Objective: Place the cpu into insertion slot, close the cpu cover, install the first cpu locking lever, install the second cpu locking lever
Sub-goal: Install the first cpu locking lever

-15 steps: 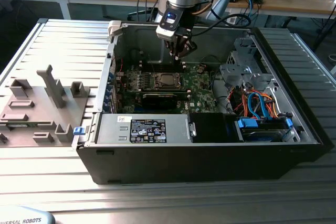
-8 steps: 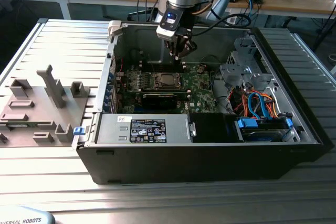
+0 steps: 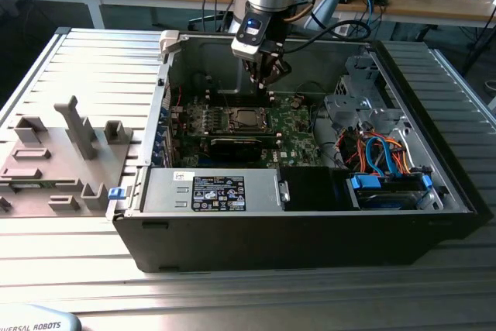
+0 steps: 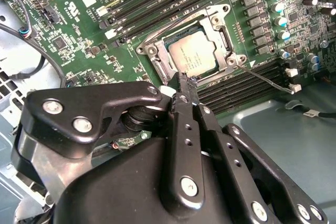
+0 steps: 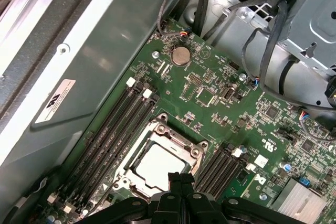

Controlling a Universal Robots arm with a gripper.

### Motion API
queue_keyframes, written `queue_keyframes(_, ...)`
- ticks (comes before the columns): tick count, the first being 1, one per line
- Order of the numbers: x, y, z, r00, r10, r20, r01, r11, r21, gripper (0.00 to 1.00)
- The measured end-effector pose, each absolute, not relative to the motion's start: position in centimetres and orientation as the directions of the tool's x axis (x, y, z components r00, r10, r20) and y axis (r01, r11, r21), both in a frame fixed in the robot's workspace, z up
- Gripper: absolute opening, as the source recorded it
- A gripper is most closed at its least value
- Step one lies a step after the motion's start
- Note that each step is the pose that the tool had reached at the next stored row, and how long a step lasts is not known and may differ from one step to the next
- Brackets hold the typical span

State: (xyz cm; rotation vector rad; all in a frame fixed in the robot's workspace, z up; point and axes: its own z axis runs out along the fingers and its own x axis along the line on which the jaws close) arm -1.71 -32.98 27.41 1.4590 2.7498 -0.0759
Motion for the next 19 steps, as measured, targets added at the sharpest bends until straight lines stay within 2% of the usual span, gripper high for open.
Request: queue_keyframes(19, -1.71, -32.98, 27.41, -0.582, 0.812, -0.047, 0.814, 0.581, -0.030, 0.11)
